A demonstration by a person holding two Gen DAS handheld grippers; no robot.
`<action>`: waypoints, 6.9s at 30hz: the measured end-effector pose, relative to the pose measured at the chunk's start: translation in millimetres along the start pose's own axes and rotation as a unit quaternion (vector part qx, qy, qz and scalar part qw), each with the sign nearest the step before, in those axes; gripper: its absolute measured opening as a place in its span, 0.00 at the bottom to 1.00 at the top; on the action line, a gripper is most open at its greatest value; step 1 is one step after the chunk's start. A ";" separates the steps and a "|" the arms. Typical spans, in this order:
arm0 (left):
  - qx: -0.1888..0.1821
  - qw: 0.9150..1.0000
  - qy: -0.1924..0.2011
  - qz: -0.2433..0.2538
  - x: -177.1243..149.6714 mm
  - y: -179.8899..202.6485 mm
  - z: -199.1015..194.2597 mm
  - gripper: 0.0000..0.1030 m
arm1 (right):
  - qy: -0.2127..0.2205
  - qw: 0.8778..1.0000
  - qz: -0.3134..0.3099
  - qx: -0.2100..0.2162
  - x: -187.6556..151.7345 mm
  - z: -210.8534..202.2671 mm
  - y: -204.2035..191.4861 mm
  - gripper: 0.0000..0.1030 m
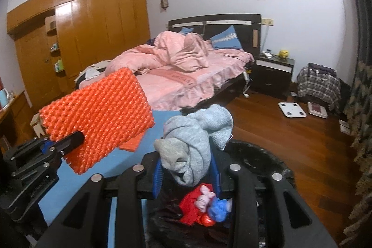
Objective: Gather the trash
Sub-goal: 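Carry the orange mesh sleeve and grey sock over the black bin, then open both grippers to drop the orange sleeve and grey sock into the bin, then grasp the small orange mesh sleeve with the right gripper while the left approaches the white tissue, then grasp the white tissue with the left gripper, then carry the white tissue and small orange sleeve over the black bin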
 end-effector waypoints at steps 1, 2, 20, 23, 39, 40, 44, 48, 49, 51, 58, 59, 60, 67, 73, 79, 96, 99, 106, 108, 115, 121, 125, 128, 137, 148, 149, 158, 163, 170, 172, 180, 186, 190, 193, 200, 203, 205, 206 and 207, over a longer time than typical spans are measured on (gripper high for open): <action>-0.005 1.000 -0.002 0.003 -0.2 6.3 2.9 0.12 | -0.002 1.000 0.001 -0.006 -1.4 0.0 7.1 0.32; -0.010 1.000 -0.004 0.006 0.2 11.0 6.8 0.12 | -0.003 1.000 0.002 -0.010 -2.7 -0.1 12.0 0.32; -0.068 0.996 -0.061 0.026 -27.9 72.9 93.2 0.12 | -0.053 0.996 0.030 -0.068 -42.3 29.2 93.5 0.32; -0.079 0.994 -0.074 0.030 -33.8 79.0 107.2 0.13 | -0.062 0.995 0.032 -0.071 -48.7 38.4 100.2 0.33; -0.027 0.996 -0.081 -0.005 -45.9 0.9 105.4 0.81 | -0.073 0.993 0.033 -0.091 -64.0 52.5 110.6 0.94; -0.016 0.997 -0.077 -0.009 -45.2 -9.0 101.6 0.85 | -0.073 0.993 0.032 -0.087 -62.6 53.4 106.8 0.94; 0.024 0.997 -0.066 -0.027 -39.7 -49.7 85.7 0.88 | -0.070 0.995 0.029 -0.063 -54.2 60.2 78.2 0.94; 0.066 0.995 -0.062 -0.049 -39.3 -94.7 71.9 0.88 | -0.063 0.997 0.024 -0.035 -43.3 71.5 43.1 0.94; 0.081 0.993 -0.061 -0.056 -39.8 -113.0 67.8 0.88 | -0.061 0.998 0.021 -0.027 -38.6 77.5 29.6 0.94; 0.097 0.991 -0.062 -0.065 -40.1 -134.0 64.0 0.88 | -0.060 0.998 0.018 -0.015 -32.1 86.0 11.1 0.94; 0.151 0.982 -0.060 -0.093 -43.1 -214.2 54.1 0.88 | -0.048 0.998 0.007 0.028 -2.3 129.2 -67.7 0.94; 0.157 0.981 -0.062 -0.096 -44.2 -226.1 54.9 0.88 | -0.048 0.998 0.005 0.033 1.1 136.5 -78.5 0.94; 0.160 0.980 -0.062 -0.097 -44.8 -230.8 55.4 0.88 | -0.048 0.998 0.003 0.038 4.0 144.8 -90.1 0.94; 0.177 0.976 -0.070 -0.109 -50.2 -285.0 75.2 0.88 | -0.063 0.997 -0.009 0.047 8.5 201.3 -143.8 0.94; 0.186 0.971 -0.089 -0.119 -63.3 -321.7 98.1 0.88 | -0.097 0.995 -0.009 0.034 -2.8 258.6 -163.7 0.94; 0.187 0.970 -0.100 -0.120 -67.9 -337.7 118.9 0.88 | -0.125 0.992 -0.010 0.020 -16.8 302.1 -172.8 0.93; 0.173 0.971 -0.116 -0.119 -68.2 -340.6 157.8 0.88 | -0.172 0.982 -0.029 0.067 -48.2 332.0 -195.5 0.36; 0.164 0.972 -0.116 -0.118 -63.3 -334.0 170.2 0.88 | -0.171 0.982 -0.023 0.076 -45.1 334.1 -195.6 0.22; 0.136 0.977 -0.119 -0.115 -51.6 -314.8 203.1 0.88 | -0.163 0.985 -0.004 0.064 -32.5 342.7 -174.0 0.21; 0.134 0.977 -0.123 -0.111 -49.4 -311.3 211.9 0.88 | -0.166 0.984 0.000 0.061 -31.8 346.5 -170.1 0.21; 0.125 0.972 -0.166 -0.111 -56.9 -307.7 246.2 0.71 | -0.168 0.984 0.009 0.061 -34.9 353.0 -163.6 0.21; 0.109 0.975 -0.173 -0.085 -62.0 -296.0 250.6 0.38 | -0.167 0.984 0.002 0.056 -37.3 353.8 -163.6 0.22; 0.105 0.976 -0.163 -0.100 -59.6 -299.5 247.0 0.33 | -0.167 0.985 -0.001 0.053 -38.1 353.6 -164.5 0.22; 0.115 0.975 -0.156 -0.110 -56.9 -302.7 242.4 0.32 | -0.168 0.985 -0.006 0.049 -38.1 354.1 -165.7 0.22; 0.132 0.975 -0.138 -0.113 -45.8 -299.1 210.7 0.32 | -0.152 0.987 0.005 0.054 -23.0 337.3 -165.7 0.22; 0.139 0.978 -0.110 -0.113 -29.0 -280.8 157.3 0.32 | -0.125 0.989 0.003 0.074 3.5 280.6 -168.6 0.22; 0.139 0.978 -0.109 -0.114 -27.9 -278.9 152.5 0.33 | -0.124 0.989 0.003 0.076 5.5 276.5 -167.0 0.22; 0.136 0.981 -0.089 -0.103 -15.9 -256.7 109.0 0.34 | -0.097 0.991 -0.016 0.088 15.1 218.2 -167.2 0.22; 0.132 0.983 -0.079 -0.098 -11.7 -239.4 86.3 0.34 | -0.088 0.991 -0.025 0.093 15.8 186.2 -163.6 0.22; 0.125 0.985 -0.068 -0.095 -12.7 -213.8 58.5 0.35 | -0.078 0.992 -0.029 0.097 12.8 147.0 -155.0 0.22; 0.120 0.987 -0.065 -0.090 -13.1 -204.6 51.1 0.35 | -0.075 0.992 -0.033 0.096 10.9 135.8 -152.1 0.22; 0.089 0.991 -0.059 -0.077 -16.0 -160.0 34.0 0.35 | -0.068 0.994 -0.029 0.083 -1.3 96.7 -124.1 0.22; 0.066 0.995 -0.054 -0.059 -17.0 -122.5 32.2 0.35 | -0.063 0.996 -0.013 0.058 -10.7 75.7 -89.9 0.22; 0.048 0.996 -0.058 -0.055 -18.3 -95.1 37.5 0.37 | -0.061 0.998 0.000 0.033 -19.7 62.1 -56.9 0.22; 0.029 0.997 -0.059 -0.042 -18.7 -69.2 43.9 0.37 | -0.065 0.998 0.014 0.014 -27.9 54.3 -31.1 0.22; -0.018 0.998 -0.065 -0.016 -22.8 -15.9 64.2 0.37 | -0.077 0.996 0.037 -0.028 -51.1 41.4 22.0 0.22; -0.035 0.997 -0.069 -0.007 -26.6 2.5 75.6 0.37 | -0.081 0.995 0.043 -0.041 -60.3 37.6 41.7 0.22; -0.045 0.996 -0.073 -0.002 -28.5 11.8 83.9 0.38 | -0.082 0.994 0.046 -0.048 -64.7 35.6 51.9 0.22; -0.050 0.996 -0.076 0.002 -29.7 18.0 89.4 0.38 | -0.083 0.994 0.048 -0.052 -66.4 35.3 57.8 0.22; -0.054 0.996 -0.077 0.005 -30.9 22.8 93.0 0.38 | -0.083 0.994 0.050 -0.054 -67.6 34.7 62.2 0.22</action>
Point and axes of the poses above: each gripper's, at about its wrist camera, not at the fingertips, and z roughly the way its jaws point, y to its right, x to its top, the point moved 10 cm from there along z, roughly the way its jaws point, and after that the axes turned 5 degrees about -z, right-handed, at the moved point
